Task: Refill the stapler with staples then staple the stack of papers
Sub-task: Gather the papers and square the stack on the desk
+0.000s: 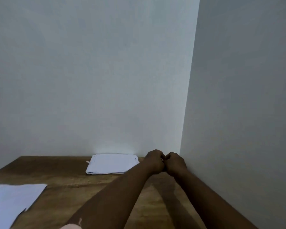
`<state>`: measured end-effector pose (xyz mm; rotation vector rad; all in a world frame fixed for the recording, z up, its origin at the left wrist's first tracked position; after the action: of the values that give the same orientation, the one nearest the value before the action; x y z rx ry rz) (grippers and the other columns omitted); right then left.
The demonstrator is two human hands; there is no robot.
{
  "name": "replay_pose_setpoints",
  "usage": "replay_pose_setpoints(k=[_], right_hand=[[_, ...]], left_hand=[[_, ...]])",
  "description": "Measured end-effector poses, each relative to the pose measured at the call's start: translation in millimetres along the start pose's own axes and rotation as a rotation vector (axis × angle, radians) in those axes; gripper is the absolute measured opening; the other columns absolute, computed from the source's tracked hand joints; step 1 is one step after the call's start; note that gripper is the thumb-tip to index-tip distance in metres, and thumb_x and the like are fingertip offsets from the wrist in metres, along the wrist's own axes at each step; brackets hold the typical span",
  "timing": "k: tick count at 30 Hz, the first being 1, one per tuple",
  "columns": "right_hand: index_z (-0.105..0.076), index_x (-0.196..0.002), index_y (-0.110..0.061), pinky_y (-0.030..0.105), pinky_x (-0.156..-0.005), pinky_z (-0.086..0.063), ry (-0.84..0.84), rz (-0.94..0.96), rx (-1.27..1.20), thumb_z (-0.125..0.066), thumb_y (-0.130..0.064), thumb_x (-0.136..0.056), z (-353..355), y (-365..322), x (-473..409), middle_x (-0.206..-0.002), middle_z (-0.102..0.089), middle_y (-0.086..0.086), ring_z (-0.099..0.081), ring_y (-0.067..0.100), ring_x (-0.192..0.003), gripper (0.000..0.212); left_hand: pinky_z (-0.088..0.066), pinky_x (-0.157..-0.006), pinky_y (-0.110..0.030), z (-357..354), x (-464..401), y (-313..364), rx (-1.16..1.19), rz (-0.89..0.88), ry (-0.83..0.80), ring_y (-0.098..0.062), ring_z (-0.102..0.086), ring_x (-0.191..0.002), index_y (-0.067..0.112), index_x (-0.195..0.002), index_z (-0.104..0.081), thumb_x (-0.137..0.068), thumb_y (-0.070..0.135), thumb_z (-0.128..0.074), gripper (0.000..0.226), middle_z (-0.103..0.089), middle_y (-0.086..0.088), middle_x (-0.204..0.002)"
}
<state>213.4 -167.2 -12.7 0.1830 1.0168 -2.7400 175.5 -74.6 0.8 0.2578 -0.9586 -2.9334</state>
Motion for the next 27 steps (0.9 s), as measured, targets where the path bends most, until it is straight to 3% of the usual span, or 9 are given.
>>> replay_pose_setpoints(k=[3, 7, 10, 13, 16, 18, 21, 24, 27], right_hand=[[-0.066, -0.11, -0.006, 0.031, -0.073, -0.05, -0.06, 0.044, 0.06, -0.063, -0.016, -0.087, 8, -21, 36, -0.108, -0.071, 0.015, -0.067, 0.028, -0.094, 0.025], [-0.068, -0.1, -0.01, 0.023, -0.053, -0.038, -0.059, 0.121, 0.02, -0.06, -0.026, -0.09, 17, -53, 86, -0.095, -0.068, 0.012, -0.055, 0.016, -0.069, 0.02], [-0.066, -0.085, -0.015, 0.027, -0.063, -0.047, -0.104, 0.156, -0.08, -0.069, -0.027, -0.085, 6, -68, 119, -0.088, -0.067, 0.004, -0.059, 0.017, -0.077, 0.012], [-0.066, -0.08, -0.016, 0.03, -0.071, -0.047, -0.188, 0.166, -0.043, -0.078, -0.016, -0.077, -14, -85, 148, -0.092, -0.07, 0.009, -0.062, 0.022, -0.085, 0.012], [-0.063, -0.071, -0.017, 0.026, -0.061, -0.042, -0.222, 0.193, -0.113, -0.077, -0.012, -0.078, -28, -110, 164, -0.082, -0.066, 0.007, -0.057, 0.018, -0.071, 0.016], [-0.063, -0.068, -0.018, 0.023, -0.056, -0.04, -0.251, 0.212, -0.14, -0.076, -0.012, -0.079, -42, -130, 175, -0.079, -0.063, 0.004, -0.052, 0.012, -0.064, 0.018], [-0.071, -0.081, -0.011, 0.027, -0.068, -0.05, -0.293, 0.245, -0.152, -0.074, -0.012, -0.08, -68, -156, 192, -0.09, -0.069, 0.007, -0.061, 0.018, -0.079, 0.004], [-0.07, -0.098, -0.021, 0.037, -0.096, -0.044, -0.241, 0.305, 0.094, -0.066, -0.026, -0.081, -96, -176, 210, -0.107, -0.069, 0.0, -0.061, 0.021, -0.105, 0.018], [-0.065, -0.103, -0.029, 0.04, -0.1, -0.03, -0.24, 0.389, 0.206, -0.059, -0.03, -0.084, -123, -190, 230, -0.115, -0.066, -0.005, -0.055, 0.02, -0.116, 0.02]], left_hand=[[-0.048, -0.094, -0.035, 17, 45, 10, -0.086, -0.045, -0.034, -0.03, -0.061, -0.115, 0.001, -0.124, -0.063, -0.086, 0.005, -0.066, 0.038, -0.065, -0.019, -0.125], [-0.05, -0.087, -0.035, 42, 102, 7, -0.098, -0.057, -0.042, -0.031, -0.064, -0.11, 0.003, -0.122, -0.063, -0.083, 0.014, -0.074, 0.042, -0.066, -0.017, -0.121], [-0.048, -0.086, -0.032, 58, 139, -22, -0.03, -0.025, 0.032, -0.028, -0.062, -0.112, 0.005, -0.121, -0.065, -0.083, 0.012, -0.074, 0.039, -0.065, -0.014, -0.122], [-0.048, -0.089, -0.029, 79, 179, -74, 0.008, 0.093, 0.106, -0.026, -0.061, -0.113, 0.005, -0.12, -0.067, -0.085, 0.011, -0.073, 0.037, -0.066, -0.014, -0.125], [-0.049, -0.094, -0.033, 116, 212, -126, 0.027, 0.217, 0.181, -0.029, -0.061, -0.114, 0.002, -0.116, -0.068, -0.087, 0.008, -0.067, 0.03, -0.067, -0.016, -0.121], [-0.05, -0.086, -0.032, 148, 233, -161, 0.005, 0.306, 0.269, -0.029, -0.063, -0.107, 0.003, -0.111, -0.069, -0.086, 0.007, -0.065, 0.025, -0.068, -0.014, -0.111], [-0.049, -0.078, -0.029, 191, 262, -212, -0.108, 0.44, 0.374, -0.027, -0.064, -0.1, 0.004, -0.109, -0.07, -0.086, 0.011, -0.065, 0.024, -0.069, -0.013, -0.108], [-0.048, -0.1, -0.04, 219, 291, -262, -0.287, 0.637, 0.349, -0.035, -0.052, -0.122, 0.005, -0.129, -0.055, -0.088, 0.023, -0.066, 0.046, -0.055, -0.018, -0.133], [-0.037, -0.109, -0.046, 234, 327, -304, -0.426, 0.861, 0.299, -0.04, -0.036, -0.134, 0.012, -0.138, -0.044, -0.08, 0.043, -0.074, 0.073, -0.038, -0.021, -0.145]])
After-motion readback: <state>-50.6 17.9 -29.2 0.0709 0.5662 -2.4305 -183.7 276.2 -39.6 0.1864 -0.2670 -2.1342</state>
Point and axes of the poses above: each hand's wrist, its own x-axis away from the middle knuckle, its own z-axis out of the back of the hand, y = z × x, the point moved 5 cm from there along -x, towards the middle knuckle
